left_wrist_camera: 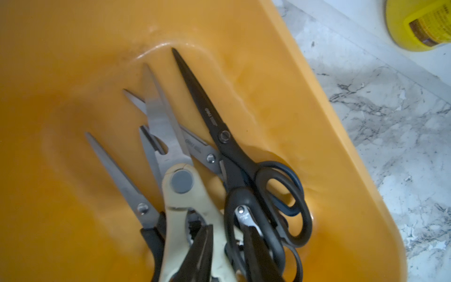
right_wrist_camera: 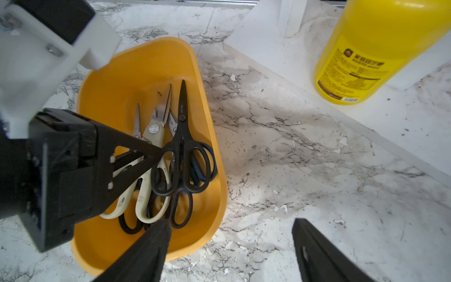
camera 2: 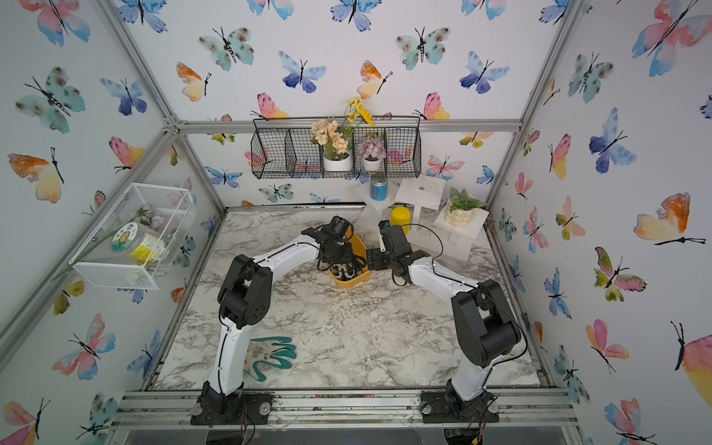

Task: Take the scissors out of the storage box
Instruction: Pick up the scissors from the storage box.

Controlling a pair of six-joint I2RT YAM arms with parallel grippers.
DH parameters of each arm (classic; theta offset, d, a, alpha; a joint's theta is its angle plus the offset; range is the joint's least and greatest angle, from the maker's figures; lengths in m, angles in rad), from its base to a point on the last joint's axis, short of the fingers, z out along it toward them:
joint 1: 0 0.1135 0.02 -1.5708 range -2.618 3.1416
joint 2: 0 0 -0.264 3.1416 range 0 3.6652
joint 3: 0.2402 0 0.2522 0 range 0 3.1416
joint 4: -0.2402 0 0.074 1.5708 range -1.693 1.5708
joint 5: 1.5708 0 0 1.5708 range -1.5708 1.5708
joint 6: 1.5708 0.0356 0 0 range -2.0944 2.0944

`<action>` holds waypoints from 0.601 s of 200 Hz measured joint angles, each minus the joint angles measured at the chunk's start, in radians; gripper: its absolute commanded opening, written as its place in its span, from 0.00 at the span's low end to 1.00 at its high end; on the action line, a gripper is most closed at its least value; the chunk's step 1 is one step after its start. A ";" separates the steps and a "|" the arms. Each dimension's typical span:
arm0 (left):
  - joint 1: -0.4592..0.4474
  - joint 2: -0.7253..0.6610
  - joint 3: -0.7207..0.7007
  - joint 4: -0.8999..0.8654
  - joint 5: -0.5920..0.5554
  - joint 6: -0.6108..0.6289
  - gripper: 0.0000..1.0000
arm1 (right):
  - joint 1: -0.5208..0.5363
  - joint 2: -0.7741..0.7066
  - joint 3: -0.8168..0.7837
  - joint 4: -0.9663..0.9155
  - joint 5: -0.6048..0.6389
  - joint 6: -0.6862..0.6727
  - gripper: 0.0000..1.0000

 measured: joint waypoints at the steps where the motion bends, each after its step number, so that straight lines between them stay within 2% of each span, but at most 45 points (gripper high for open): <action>1: -0.001 0.001 0.001 -0.001 0.000 0.000 0.28 | 0.000 0.000 0.000 0.000 0.000 0.000 0.85; 90: -0.015 0.017 -0.005 -0.013 -0.009 -0.034 0.28 | -0.014 0.012 0.011 -0.017 -0.008 -0.007 0.85; 120: -0.025 0.069 0.066 -0.062 -0.050 -0.028 0.26 | -0.019 0.023 0.029 -0.026 -0.015 -0.008 0.85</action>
